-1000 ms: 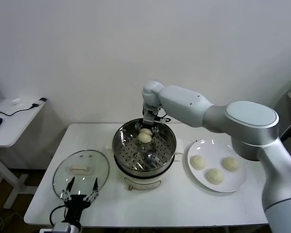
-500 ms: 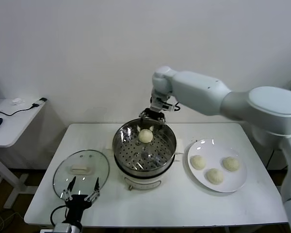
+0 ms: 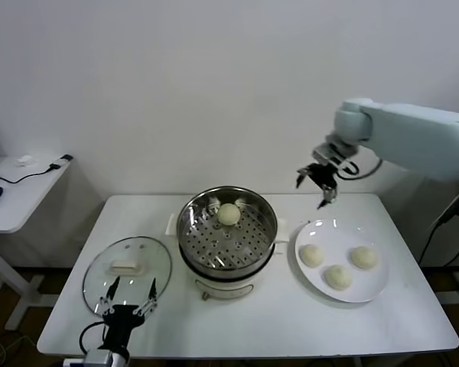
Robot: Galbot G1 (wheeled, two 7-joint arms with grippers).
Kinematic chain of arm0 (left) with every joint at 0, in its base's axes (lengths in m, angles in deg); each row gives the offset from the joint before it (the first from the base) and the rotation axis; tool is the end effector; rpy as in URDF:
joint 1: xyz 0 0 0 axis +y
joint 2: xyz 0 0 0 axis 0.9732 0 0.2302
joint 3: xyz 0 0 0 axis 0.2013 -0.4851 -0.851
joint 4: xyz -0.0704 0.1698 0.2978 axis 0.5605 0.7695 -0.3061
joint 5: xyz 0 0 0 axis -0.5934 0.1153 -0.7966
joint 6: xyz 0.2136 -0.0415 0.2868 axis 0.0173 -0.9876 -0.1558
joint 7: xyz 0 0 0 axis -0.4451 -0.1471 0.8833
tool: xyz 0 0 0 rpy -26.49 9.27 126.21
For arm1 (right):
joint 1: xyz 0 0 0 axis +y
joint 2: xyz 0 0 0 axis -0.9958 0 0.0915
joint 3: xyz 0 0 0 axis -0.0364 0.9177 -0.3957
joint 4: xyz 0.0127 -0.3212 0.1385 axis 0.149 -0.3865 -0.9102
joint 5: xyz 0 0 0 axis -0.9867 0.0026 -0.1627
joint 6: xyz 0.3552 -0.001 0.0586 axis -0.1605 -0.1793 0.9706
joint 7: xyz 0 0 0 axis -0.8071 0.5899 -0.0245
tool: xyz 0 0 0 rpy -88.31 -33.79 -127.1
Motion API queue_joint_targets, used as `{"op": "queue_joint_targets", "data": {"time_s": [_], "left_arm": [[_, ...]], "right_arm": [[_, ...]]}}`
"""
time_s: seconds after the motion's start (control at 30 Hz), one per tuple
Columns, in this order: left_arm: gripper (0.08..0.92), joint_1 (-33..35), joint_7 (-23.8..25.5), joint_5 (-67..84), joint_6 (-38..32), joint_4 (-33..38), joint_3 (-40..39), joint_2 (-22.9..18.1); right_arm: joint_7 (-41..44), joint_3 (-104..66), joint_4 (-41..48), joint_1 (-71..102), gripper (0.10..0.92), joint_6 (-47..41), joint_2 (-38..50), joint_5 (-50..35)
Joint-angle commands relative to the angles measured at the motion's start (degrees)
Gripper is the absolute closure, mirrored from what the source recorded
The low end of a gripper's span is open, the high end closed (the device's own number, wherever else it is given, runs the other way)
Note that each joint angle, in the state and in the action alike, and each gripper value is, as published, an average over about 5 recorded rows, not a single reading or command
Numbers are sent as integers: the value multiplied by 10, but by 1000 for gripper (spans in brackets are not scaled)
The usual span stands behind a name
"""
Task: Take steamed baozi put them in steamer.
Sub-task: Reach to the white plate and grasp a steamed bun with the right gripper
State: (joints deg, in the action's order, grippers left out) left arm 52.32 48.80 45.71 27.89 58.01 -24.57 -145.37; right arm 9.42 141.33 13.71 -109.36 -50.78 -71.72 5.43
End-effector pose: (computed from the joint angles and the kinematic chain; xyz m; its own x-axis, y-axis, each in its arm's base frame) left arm 0.1342 0.0386 -0.3390 -0.9791 -0.0431 0.1987 -0.0198 0.9929 0.1173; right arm 0.5643 -0.1135 -0.0730 -0.1298 -0.1823 0.9746 -0.9271 -0.3263 -0.1845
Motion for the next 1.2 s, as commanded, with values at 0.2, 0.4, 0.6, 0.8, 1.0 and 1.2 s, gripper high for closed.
{"op": "queue_joint_targets", "data": {"time_s": [0.2, 0.4, 0.6, 0.8, 1.0, 1.2], "left_arm": [[177, -1, 0, 1, 1, -3, 2, -5], [177, -2, 1, 1, 1, -7, 1, -5], [177, -3, 0, 1, 1, -11, 1, -3], [177, -4, 1, 0, 1, -13, 0, -4], [177, -3, 1, -1, 0, -13, 0, -5], [177, -4, 1, -2, 1, -12, 0, -5]], "right_arm": [[-116, -16, -51, 140, 203, -197, 74, -45], [-138, -66, -19, 196, 203, -209, 47, -45], [-144, -100, 27, 231, 203, -209, 18, -38], [-142, -123, 53, 252, 203, -207, -3, -32], [-135, -126, 63, 258, 204, -204, -9, -17], [-134, -136, 71, 264, 274, -201, -11, -9]]}}
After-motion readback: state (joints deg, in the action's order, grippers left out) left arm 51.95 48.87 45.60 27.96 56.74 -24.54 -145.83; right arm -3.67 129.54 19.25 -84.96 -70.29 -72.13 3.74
